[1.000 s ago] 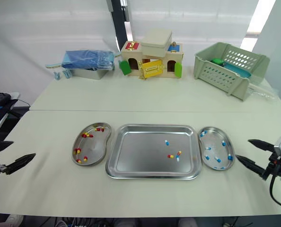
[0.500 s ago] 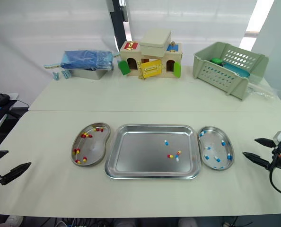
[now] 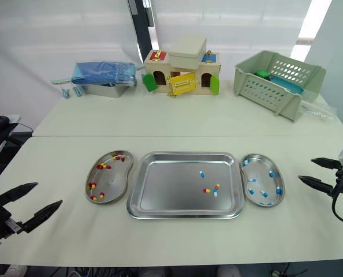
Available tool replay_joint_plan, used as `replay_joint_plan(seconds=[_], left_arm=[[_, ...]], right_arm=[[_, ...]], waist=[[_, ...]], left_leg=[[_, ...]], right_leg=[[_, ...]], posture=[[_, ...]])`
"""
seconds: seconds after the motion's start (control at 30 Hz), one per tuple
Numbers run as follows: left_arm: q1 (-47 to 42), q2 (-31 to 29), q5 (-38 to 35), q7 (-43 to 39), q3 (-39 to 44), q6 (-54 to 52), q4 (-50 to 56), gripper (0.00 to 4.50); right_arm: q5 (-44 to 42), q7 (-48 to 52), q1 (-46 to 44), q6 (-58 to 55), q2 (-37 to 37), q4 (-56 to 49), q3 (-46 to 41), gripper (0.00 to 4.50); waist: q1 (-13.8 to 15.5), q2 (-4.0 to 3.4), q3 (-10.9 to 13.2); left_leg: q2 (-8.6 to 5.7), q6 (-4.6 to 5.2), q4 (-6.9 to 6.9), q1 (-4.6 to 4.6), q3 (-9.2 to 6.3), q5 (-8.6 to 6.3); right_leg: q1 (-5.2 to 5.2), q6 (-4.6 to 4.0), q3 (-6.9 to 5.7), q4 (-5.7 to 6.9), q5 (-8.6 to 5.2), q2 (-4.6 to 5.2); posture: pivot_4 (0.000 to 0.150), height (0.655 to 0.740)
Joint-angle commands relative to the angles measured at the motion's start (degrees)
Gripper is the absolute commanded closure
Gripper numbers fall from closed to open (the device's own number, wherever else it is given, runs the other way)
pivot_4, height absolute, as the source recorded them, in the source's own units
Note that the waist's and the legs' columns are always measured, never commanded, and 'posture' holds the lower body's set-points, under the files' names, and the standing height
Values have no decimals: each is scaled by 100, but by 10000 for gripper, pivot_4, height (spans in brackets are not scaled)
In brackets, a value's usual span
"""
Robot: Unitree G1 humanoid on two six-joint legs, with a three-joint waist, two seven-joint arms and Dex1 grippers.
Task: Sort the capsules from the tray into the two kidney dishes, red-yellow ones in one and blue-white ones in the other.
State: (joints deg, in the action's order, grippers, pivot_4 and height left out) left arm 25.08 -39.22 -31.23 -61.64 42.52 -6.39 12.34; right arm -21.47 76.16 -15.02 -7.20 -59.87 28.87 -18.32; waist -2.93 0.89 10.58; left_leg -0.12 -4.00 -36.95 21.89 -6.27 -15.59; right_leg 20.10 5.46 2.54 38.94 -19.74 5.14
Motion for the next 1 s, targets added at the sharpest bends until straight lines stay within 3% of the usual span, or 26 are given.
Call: replay_joint_plan(seconds=[0.03,0.2,0.33,0.5,0.6,0.73,1.0], left_arm=[[582,549,-360,-142,-297,216,1078,82],[1253,1526,-384,-451,-1101,1018,1702,82],[1480,2203,-204,-1147,-1793,2299,1267,82],[1387,2523,-244,-1593,-2175,3401,520,82],[1315,2556,-351,-1645,-2291,3714,250,82],[1213,2585,-508,-1650,-2474,3946,76,82],[1242,2534,-612,-1399,-2675,4139,190,82]], right_arm=[[-119,157,-44,-382,-230,-505,5,0],[-329,211,-51,-1205,-332,-1518,111,0],[-712,-12,-281,-2189,-356,-3071,406,0],[-826,-525,-1069,-3367,-209,-4381,1317,0],[-560,-1081,-1618,-3916,88,-4597,1917,0],[-306,-1928,-2356,-4490,1144,-4600,2755,0],[299,-2854,-2730,-4956,2270,-4475,3697,0]], waist=[[5,-6,-3],[11,-8,-4],[19,-12,-6],[62,-16,-9],[99,-9,-8],[91,-4,-9],[115,-4,-9]], left_leg=[[-1,0,0,0,3,0],[-1,0,-2,-3,5,0],[-3,0,-2,-1,5,0],[-3,0,-2,1,0,-1],[-4,0,-3,4,-2,-1],[-4,0,-3,6,-6,-1],[-7,0,-3,21,-15,0]], right_leg=[[-1,0,2,-2,0,2],[-5,0,3,0,0,2],[-6,0,1,-6,0,2],[-5,0,-4,-6,0,0],[-4,1,-5,-10,0,1],[2,1,-5,-7,0,1],[15,0,-9,-8,0,3]], posture=[[1500,7400],[1500,7400],[1500,7400],[1500,7400],[1500,7400],[1500,7400],[1500,7400]])
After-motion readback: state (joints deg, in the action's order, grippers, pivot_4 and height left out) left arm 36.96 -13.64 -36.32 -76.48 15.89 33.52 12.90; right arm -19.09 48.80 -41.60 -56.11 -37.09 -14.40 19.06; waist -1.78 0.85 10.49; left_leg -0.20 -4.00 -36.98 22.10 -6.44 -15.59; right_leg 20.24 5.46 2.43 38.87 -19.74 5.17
